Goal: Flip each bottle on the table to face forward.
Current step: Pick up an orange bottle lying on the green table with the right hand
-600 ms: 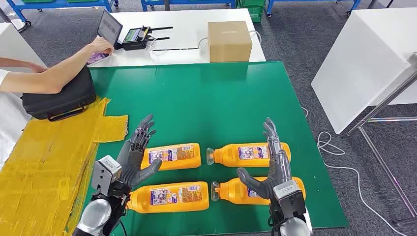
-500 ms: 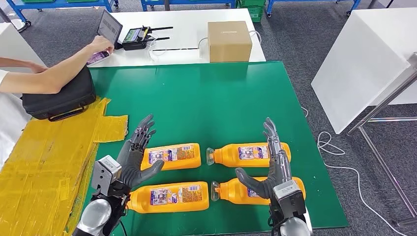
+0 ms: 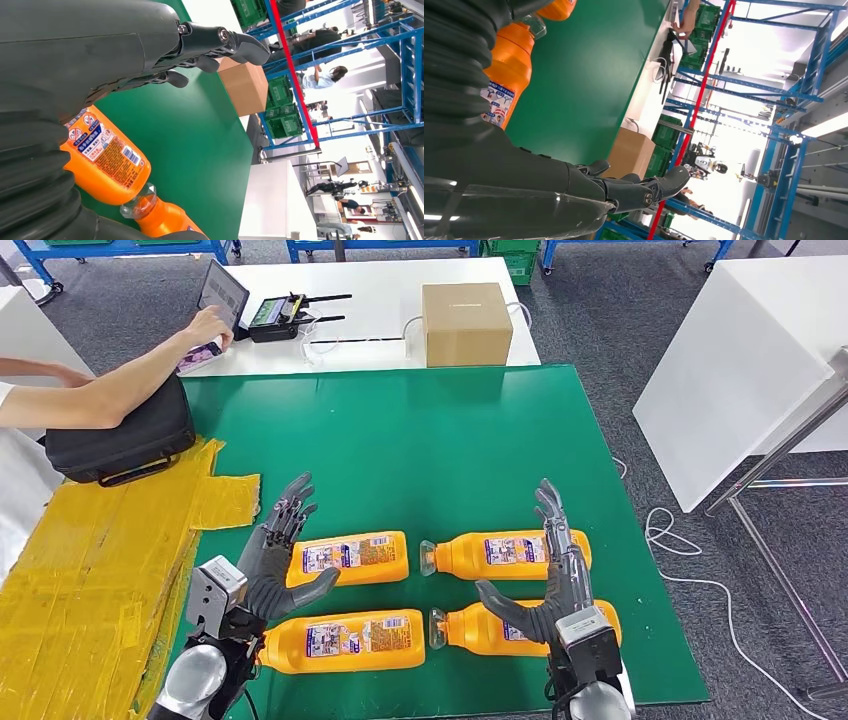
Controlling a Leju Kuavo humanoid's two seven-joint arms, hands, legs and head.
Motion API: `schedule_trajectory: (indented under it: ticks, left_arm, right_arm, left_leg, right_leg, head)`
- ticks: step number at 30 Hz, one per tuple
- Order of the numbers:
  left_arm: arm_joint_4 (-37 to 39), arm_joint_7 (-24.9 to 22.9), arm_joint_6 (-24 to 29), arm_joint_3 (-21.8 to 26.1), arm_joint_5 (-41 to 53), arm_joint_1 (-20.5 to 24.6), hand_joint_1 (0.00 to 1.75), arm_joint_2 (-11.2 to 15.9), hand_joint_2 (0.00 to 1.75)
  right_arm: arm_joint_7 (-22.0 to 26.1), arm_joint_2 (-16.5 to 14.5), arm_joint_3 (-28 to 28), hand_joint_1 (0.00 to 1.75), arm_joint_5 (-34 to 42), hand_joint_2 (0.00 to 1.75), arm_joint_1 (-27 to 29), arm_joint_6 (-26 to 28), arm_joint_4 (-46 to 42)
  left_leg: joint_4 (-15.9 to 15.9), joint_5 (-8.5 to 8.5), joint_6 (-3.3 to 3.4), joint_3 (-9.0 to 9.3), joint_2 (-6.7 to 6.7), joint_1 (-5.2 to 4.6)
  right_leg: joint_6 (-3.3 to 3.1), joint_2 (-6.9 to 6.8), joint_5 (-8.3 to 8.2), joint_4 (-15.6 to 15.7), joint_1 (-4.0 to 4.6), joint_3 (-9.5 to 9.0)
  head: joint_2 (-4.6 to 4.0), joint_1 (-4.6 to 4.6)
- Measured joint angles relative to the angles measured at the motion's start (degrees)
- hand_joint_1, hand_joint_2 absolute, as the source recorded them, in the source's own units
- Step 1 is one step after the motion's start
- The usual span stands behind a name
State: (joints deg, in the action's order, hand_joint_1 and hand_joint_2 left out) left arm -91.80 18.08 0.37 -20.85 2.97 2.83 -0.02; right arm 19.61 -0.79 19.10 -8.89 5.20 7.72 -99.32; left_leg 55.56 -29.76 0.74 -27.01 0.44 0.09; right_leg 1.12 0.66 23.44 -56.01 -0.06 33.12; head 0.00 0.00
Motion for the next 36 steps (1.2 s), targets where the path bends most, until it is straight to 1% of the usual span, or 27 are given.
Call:
schedule_trajectory:
  ticks: [12,15,16,19,30,31,34,35,36]
  left_arm:
    - [0.0,0.0,0.0,0.0,0.0,0.0,0.00,0.0,1.75]
    - [0.0,0.0,0.0,0.0,0.0,0.0,0.00,0.0,1.75]
    - [0.0,0.0,0.0,0.0,0.0,0.0,0.00,0.0,1.75]
    - [0.0,0.0,0.0,0.0,0.0,0.0,0.00,0.0,1.75]
    - [0.0,0.0,0.0,0.0,0.0,0.0,0.00,0.0,1.75]
    - [0.0,0.0,0.0,0.0,0.0,0.0,0.29,0.0,1.75]
    - [0.0,0.0,0.0,0.0,0.0,0.0,1.60,0.0,1.75]
    - [0.0,0.0,0.0,0.0,0.0,0.0,1.75,0.0,1.75]
    - [0.0,0.0,0.0,0.0,0.0,0.0,1.75,0.0,1.75]
  right_arm:
    - [0.0,0.0,0.0,0.00,0.0,1.75,0.0,0.0,0.0]
    - [0.0,0.0,0.0,0.00,0.0,0.44,0.0,0.0,0.0]
    - [0.0,0.0,0.0,0.00,0.0,0.44,0.0,0.0,0.0]
    - [0.0,0.0,0.0,0.00,0.0,1.75,0.0,0.0,0.0]
    - [0.0,0.0,0.0,0.00,0.0,1.75,0.0,0.0,0.0]
    - [0.0,0.0,0.0,0.40,0.0,1.75,0.0,0.0,0.0]
    - [0.0,0.0,0.0,1.71,0.0,1.75,0.0,0.0,0.0]
    - [0.0,0.0,0.0,1.75,0.0,1.75,0.0,0.0,0.0]
    - [0.0,0.0,0.0,1.75,0.0,1.75,0.0,0.0,0.0]
  left_leg:
    - [0.0,0.00,0.00,0.00,0.00,0.00]
    - [0.0,0.00,0.00,0.00,0.00,0.00]
    - [0.0,0.00,0.00,0.00,0.00,0.00]
    - [0.0,0.00,0.00,0.00,0.00,0.00]
    - [0.0,0.00,0.00,0.00,0.00,0.00]
    - [0.0,0.00,0.00,0.00,0.00,0.00]
    - [0.0,0.00,0.00,0.00,0.00,0.00]
    - [0.0,0.00,0.00,0.00,0.00,0.00]
    - [0.0,0.00,0.00,0.00,0.00,0.00]
  right_leg:
    - [0.00,0.00,0.00,0.0,0.00,0.00]
    - [0.00,0.00,0.00,0.0,0.00,0.00]
    - [0.00,0.00,0.00,0.0,0.00,0.00]
    - [0.00,0.00,0.00,0.0,0.00,0.00]
    - [0.00,0.00,0.00,0.0,0.00,0.00]
    - [0.00,0.00,0.00,0.0,0.00,0.00]
    - [0.00,0.00,0.00,0.0,0.00,0.00]
    - [0.00,0.00,0.00,0.0,0.00,0.00]
    - [0.00,0.00,0.00,0.0,0.00,0.00]
  head:
    - [0.00,0.00]
    - [0.00,0.00]
    - [0.00,0.00]
    - [0.00,0.00]
    - [0.00,0.00]
    - [0.00,0.00]
    - [0.00,0.00]
    - [0.00,0.00]
    - [0.00,0.00]
